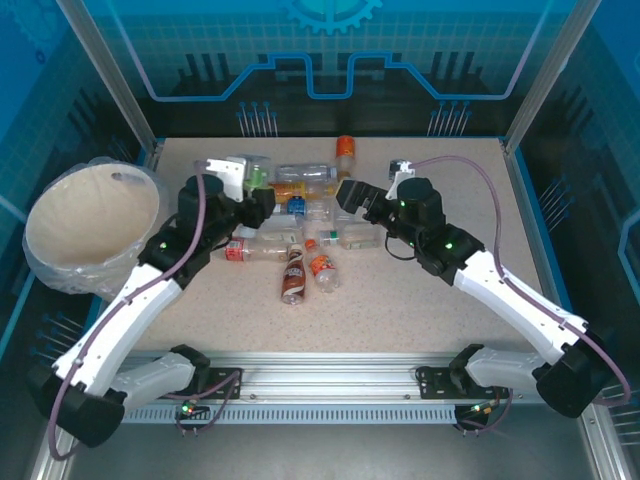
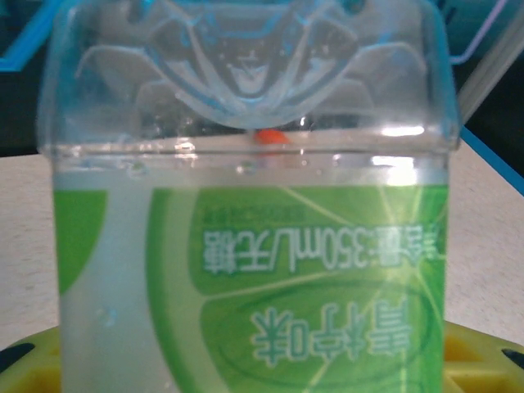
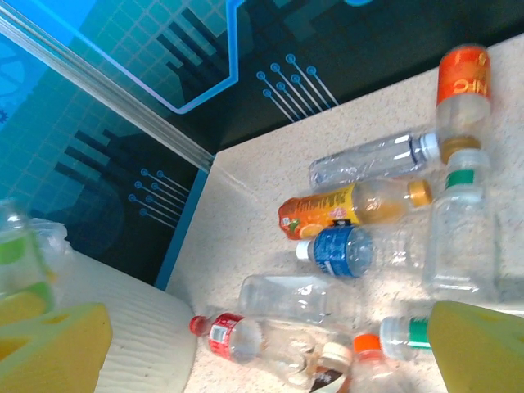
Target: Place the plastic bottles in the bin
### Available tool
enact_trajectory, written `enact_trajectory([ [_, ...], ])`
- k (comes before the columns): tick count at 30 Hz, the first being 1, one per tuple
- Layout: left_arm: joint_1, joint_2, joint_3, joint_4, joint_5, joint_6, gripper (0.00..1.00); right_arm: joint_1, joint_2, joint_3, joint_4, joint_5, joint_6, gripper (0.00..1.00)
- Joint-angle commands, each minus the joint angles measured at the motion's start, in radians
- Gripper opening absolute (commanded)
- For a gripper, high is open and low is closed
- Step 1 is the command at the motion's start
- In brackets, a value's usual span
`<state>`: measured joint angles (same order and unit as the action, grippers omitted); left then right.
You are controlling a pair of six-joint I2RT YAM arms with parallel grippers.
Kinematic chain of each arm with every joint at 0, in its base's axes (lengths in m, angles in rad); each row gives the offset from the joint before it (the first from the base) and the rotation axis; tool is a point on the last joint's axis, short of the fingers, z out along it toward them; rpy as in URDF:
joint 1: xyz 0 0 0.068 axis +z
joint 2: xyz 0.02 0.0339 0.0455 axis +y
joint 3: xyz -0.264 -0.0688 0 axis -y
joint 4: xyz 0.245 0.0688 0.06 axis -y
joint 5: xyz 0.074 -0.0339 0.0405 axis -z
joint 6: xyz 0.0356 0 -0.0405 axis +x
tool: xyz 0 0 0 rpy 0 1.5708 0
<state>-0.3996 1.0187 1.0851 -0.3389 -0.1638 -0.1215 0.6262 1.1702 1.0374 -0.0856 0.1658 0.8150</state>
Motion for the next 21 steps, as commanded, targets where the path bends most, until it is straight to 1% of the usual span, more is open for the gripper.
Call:
enact_trajectory([
  [1, 0.037, -0.048, 0.081, -0.121, -0.145, 0.040, 0.50, -0.037, -0.067, -0.053, 0.047, 0.018, -0.100, 1.00],
  [3, 0.061, -0.060, 0.118, -0.168, -0.224, 0.060, 0.50, -0.051, -0.098, -0.076, 0.062, 0.020, -0.105, 1.00],
  [4, 0.072, -0.065, 0.135, -0.179, -0.297, 0.065, 0.50, -0.060, -0.112, -0.083, 0.061, 0.022, -0.101, 1.00],
  [5, 0.086, -0.068, 0.146, -0.185, -0.346, 0.073, 0.50, -0.066, -0.125, -0.089, 0.057, 0.022, -0.100, 1.00],
  [7, 0.120, -0.074, 0.174, -0.194, -0.420, 0.077, 0.50, -0.077, -0.146, -0.099, 0.049, 0.020, -0.100, 1.00],
  [9, 0.168, -0.072, 0.203, -0.198, -0.458, 0.086, 0.50, -0.085, -0.163, -0.104, 0.040, 0.007, -0.103, 1.00],
  [12, 0.266, -0.056, 0.239, -0.195, -0.460, 0.091, 0.50, -0.095, -0.178, -0.102, 0.017, -0.013, -0.114, 1.00],
  [16, 0.399, -0.023, 0.250, -0.186, -0.440, 0.057, 0.50, -0.097, -0.195, -0.105, 0.033, -0.067, -0.182, 1.00],
  [21, 0.599, 0.031, 0.251, -0.198, -0.360, -0.053, 0.51, -0.097, -0.208, -0.097, 0.033, -0.101, -0.218, 1.00],
])
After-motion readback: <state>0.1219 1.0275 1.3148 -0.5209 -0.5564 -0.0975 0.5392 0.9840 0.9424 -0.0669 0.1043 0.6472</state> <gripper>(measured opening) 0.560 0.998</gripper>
